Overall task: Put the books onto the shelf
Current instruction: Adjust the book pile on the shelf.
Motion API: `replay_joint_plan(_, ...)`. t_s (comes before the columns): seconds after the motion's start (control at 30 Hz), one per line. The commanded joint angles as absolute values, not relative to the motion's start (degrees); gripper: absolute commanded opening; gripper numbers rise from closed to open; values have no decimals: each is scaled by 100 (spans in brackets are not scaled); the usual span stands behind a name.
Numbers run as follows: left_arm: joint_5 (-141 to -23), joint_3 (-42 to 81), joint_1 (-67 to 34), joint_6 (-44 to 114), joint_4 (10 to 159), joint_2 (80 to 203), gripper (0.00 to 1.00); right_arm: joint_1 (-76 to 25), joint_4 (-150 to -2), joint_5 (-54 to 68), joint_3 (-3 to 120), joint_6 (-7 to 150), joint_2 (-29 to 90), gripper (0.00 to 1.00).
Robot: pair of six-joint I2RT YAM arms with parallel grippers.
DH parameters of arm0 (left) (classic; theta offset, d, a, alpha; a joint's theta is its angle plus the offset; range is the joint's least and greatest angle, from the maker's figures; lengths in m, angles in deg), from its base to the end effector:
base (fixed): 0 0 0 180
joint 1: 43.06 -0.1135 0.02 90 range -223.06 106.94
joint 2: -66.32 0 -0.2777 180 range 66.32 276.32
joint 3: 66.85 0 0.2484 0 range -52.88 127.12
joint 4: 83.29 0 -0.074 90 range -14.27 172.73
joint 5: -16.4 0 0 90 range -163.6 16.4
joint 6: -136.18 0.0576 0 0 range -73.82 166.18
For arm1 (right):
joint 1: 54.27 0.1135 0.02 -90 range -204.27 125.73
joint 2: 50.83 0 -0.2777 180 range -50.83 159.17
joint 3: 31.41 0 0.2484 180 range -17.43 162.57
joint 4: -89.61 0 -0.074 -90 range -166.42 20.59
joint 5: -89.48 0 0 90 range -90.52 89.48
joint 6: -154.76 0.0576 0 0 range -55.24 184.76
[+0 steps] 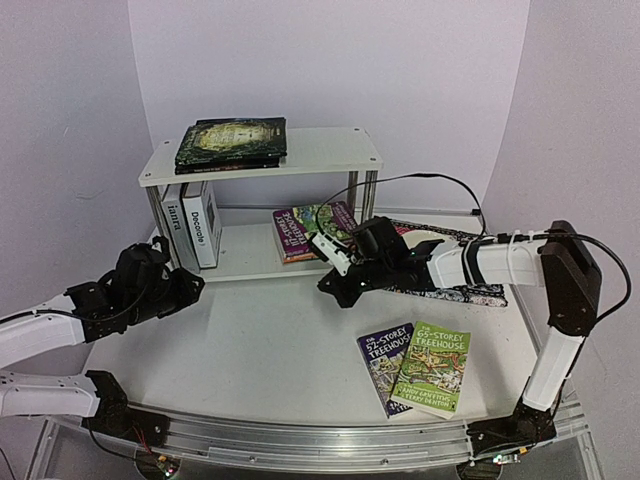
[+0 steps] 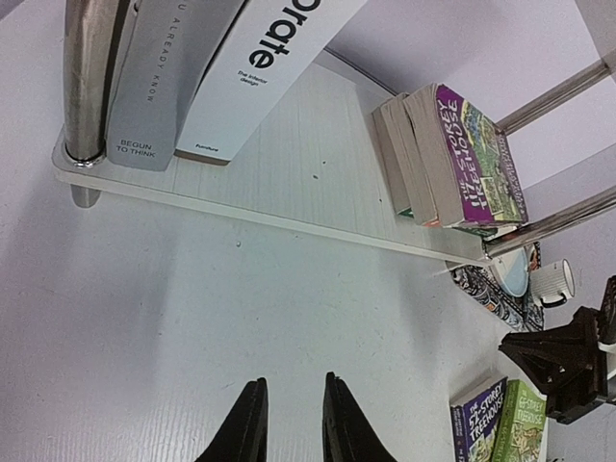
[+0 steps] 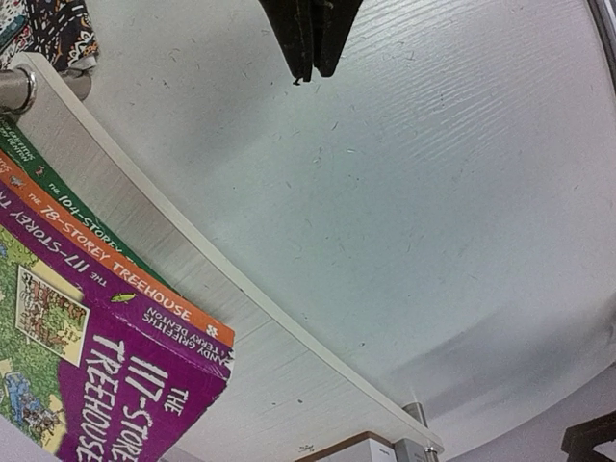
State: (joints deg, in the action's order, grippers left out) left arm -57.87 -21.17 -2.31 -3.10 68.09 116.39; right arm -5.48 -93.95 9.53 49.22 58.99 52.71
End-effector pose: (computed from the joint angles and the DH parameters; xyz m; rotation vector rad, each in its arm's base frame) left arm 0.1602 -0.1174 0.2369 -0.3256 2.1648 -0.6250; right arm 0.2804 0.3355 0.2435 -1.0055 1.6837 0.6687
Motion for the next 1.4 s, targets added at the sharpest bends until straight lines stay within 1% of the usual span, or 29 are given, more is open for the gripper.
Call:
replay_joint_plan(0.0, -5540, -2202, -263, -192, 6844, 11567, 22, -539, -9320, 816, 4944, 5652, 5099, 0)
replay_joint_plan(0.13, -5446, -2194, -263, -141, 6864, 11584, 22, -537, -9251, 300, 5130, 5842, 5263, 0)
replay_joint_plan(0.47, -5420, -2209, -261, -105, 6877, 11686, 22, -538, -9012, 703, 5897, 5865, 5835, 0)
replay_joint_plan(0.67, -5468, -2301, -263, -122, 6932, 11614, 22, -536, -9001, 754, 5887, 5584, 5791, 0)
replay_joint_plan(0.8, -6096, -2473, -263, 293, 7613, 11582, 22, -539, -8995, 705, 5826, 5559, 5752, 0)
replay_joint_plan(0.93, -6863, -2568, -262, 550, 8425, 11820, 25, -534, -9006, 741, 5671, 5532, 5622, 0)
replay_joint_plan(1.13, -7574, -2530, -238, 550, 9183, 12515, 25, -539, -9149, 371, 5083, 5490, 5108, 0)
replay_joint_plan(1.27, -7642, -2238, -90, 505, 9267, 13154, 25, -564, -9368, -195, 4500, 5521, 4755, 0)
replay_joint_plan(1.37, -7456, -1959, 163, 537, 9301, 13583, 25, -652, -9635, -522, 3971, 5626, 4400, 0)
